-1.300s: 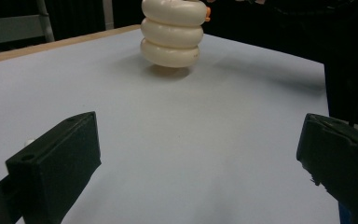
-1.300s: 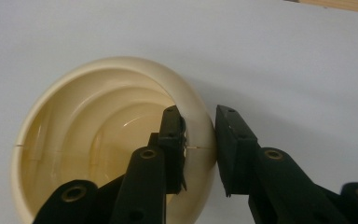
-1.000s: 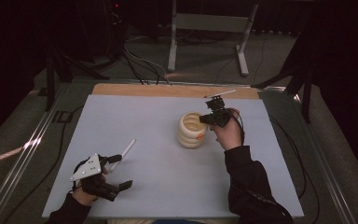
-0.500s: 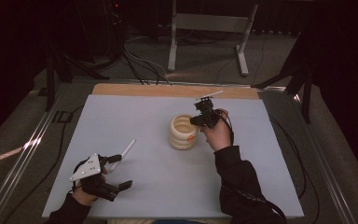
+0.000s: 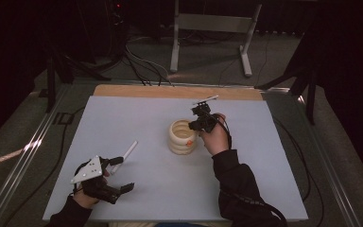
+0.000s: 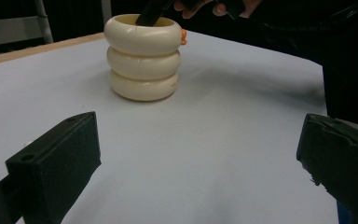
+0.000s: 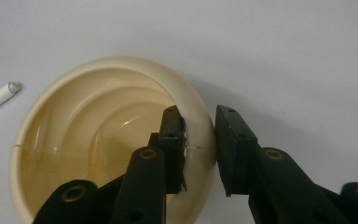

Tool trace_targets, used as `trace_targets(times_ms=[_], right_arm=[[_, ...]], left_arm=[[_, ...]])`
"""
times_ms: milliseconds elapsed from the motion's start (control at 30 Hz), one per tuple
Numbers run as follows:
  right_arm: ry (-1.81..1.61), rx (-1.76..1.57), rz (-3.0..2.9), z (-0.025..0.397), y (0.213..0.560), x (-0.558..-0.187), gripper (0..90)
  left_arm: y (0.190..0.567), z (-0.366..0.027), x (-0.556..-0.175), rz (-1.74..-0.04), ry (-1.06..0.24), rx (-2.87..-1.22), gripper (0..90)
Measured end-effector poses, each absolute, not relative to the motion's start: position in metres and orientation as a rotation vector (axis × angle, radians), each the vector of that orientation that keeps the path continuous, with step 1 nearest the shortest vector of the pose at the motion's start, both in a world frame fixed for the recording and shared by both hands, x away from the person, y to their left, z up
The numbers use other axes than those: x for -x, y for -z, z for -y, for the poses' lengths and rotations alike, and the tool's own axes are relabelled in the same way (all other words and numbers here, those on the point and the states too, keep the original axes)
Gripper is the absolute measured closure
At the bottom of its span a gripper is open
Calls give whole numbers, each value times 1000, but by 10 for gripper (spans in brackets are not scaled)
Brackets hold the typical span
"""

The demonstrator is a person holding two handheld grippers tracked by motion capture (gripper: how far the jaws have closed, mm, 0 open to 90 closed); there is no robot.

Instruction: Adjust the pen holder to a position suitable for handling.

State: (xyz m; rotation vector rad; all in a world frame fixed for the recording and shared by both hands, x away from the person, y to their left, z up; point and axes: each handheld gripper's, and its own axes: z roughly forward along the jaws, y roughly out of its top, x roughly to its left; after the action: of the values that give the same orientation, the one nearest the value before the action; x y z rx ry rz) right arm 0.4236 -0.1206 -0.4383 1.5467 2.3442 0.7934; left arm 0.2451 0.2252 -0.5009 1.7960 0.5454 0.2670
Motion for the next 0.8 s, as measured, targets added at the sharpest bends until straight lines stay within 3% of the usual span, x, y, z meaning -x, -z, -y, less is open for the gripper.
trace_targets(times_ms=[533,800], right_arm=[[-829,-1546,-2356,122,438,-424,702],[-890,-1519,-2355,124,428,-422,519]], left_arm=[[501,-225,-245,-543,-263,-1799,2],[501,-225,-245,-543,-265,-1800,2]])
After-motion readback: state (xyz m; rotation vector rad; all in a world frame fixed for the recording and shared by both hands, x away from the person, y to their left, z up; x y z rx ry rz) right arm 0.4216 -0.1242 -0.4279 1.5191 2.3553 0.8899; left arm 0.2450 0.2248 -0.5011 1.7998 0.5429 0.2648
